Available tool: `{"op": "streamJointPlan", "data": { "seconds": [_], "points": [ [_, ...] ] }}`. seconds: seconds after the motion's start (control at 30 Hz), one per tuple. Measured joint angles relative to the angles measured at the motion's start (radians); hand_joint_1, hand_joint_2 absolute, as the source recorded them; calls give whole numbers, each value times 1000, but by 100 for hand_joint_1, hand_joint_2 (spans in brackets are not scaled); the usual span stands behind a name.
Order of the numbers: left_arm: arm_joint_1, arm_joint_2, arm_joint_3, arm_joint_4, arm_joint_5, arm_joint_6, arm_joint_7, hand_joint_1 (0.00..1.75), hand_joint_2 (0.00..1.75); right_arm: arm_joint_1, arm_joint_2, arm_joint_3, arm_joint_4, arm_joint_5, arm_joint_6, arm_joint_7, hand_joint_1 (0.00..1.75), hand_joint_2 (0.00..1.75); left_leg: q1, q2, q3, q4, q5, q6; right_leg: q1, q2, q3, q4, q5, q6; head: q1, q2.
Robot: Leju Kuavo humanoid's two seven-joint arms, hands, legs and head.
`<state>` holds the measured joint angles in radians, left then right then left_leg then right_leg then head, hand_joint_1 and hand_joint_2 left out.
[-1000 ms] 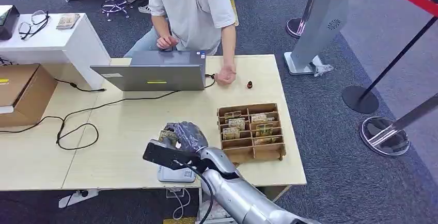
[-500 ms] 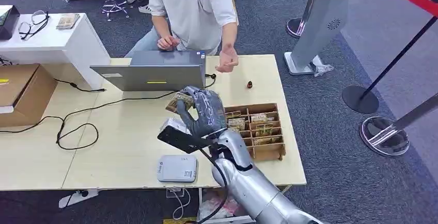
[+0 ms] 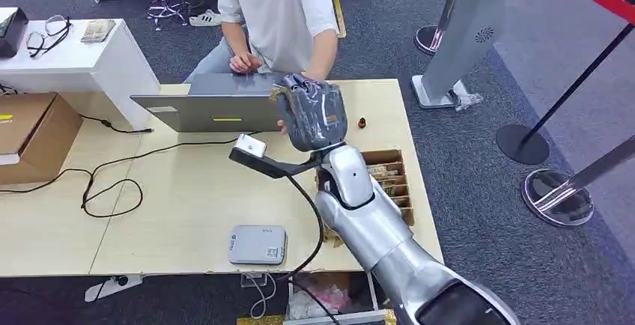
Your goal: Pass the card to the sensor for recognition and then transmit it.
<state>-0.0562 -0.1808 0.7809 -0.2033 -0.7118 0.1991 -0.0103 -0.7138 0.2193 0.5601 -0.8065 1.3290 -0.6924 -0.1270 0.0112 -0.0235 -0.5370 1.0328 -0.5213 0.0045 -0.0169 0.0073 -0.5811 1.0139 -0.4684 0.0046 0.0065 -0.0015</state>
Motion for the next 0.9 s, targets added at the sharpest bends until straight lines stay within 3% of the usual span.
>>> {"op": "streamJointPlan", "data": {
  "seconds": [0.3,0.33,0.37,0.53,0.57,0.77,0.9],
  "points": [
    [-1,-2,0,0,-6,1,10,0,0,-57,17,-68,119,94,-2,31,175,175,0,0,0,0,0,0,0,0,0,0,0,0,0,0],
    [-1,-2,0,0,-6,1,11,0,0,-62,18,-69,132,95,-3,33,164,175,0,0,0,0,0,0,0,0,0,0,0,0,0,0],
    [0,-2,0,0,-6,1,12,0,0,-67,19,-71,144,96,-3,35,0,175,0,0,0,0,0,0,0,0,0,0,0,0,0,0],
    [-1,-3,0,0,6,11,12,0,0,-85,27,-80,197,97,-3,52,0,175,0,0,0,0,0,0,0,0,0,0,0,0,0,0],
    [-1,-3,0,0,8,15,12,0,0,-87,29,-84,208,94,-3,51,0,0,0,0,0,0,0,0,0,0,0,0,0,0,0,0],
    [-1,-10,0,0,12,20,12,0,0,-94,33,-94,259,51,-2,11,0,0,0,0,0,0,0,0,0,0,0,0,0,0,0,0],
    [-1,-11,1,0,12,18,9,0,0,-91,33,-98,280,2,36,-33,0,0,0,0,0,0,0,0,0,0,0,0,0,0,0,0]
  ]
}}
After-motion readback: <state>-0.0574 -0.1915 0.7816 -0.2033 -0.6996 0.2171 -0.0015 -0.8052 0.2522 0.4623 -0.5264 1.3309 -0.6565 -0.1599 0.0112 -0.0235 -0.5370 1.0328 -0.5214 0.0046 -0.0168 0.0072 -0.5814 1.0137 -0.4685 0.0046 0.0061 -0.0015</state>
